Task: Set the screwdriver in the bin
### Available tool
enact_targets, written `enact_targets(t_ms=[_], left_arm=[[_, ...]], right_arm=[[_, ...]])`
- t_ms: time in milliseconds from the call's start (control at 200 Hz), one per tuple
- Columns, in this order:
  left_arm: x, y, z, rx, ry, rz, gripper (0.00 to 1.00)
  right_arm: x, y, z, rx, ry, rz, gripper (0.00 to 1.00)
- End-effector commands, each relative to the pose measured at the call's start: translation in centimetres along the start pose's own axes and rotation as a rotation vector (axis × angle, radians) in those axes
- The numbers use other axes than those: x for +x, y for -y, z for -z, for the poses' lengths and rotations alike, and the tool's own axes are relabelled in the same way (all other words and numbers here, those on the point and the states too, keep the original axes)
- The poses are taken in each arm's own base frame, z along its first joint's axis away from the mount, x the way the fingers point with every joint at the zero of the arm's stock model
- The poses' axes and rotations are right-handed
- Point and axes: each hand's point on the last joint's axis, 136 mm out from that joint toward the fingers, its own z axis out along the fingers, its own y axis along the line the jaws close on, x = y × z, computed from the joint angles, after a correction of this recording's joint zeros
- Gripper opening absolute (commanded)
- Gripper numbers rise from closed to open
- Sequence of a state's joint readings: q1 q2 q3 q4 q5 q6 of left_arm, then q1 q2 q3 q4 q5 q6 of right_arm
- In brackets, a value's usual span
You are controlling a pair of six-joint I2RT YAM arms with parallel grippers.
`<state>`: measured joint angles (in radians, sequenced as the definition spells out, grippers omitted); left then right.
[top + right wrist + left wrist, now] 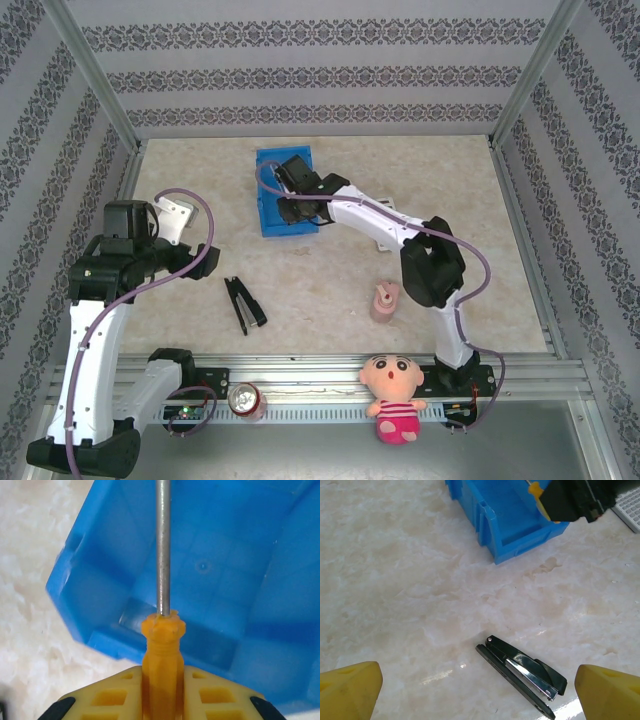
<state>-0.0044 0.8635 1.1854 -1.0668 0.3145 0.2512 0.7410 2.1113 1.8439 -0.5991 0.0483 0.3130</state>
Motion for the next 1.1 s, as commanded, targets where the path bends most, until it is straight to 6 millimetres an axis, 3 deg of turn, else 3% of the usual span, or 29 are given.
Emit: enact_targets(t_ms=[0, 305, 684, 1099], left_arm=[[1.0, 0.4, 0.0, 0.022, -0.026, 0.018, 0.99], [1.0, 0.5, 0.2, 0.027, -0.029, 0.012, 0.99], [1.3, 0.6, -0.5, 0.046, -0.056, 0.025, 0.99], [2.0, 0.7, -0.7, 0.043, -0.068, 0.020, 0.99]], right_arm=[[-1.8, 0.8, -1.0, 0.024, 0.032, -0.041, 0.21], [-2.7, 1.3, -4.3, 0.031, 0.033, -0.075, 0.22], [-2.3, 2.1, -8.0, 0.060, -0.009, -0.102, 0.22], [0.0, 2.7, -10.4, 0.035, -0.098, -0.127, 0.23]])
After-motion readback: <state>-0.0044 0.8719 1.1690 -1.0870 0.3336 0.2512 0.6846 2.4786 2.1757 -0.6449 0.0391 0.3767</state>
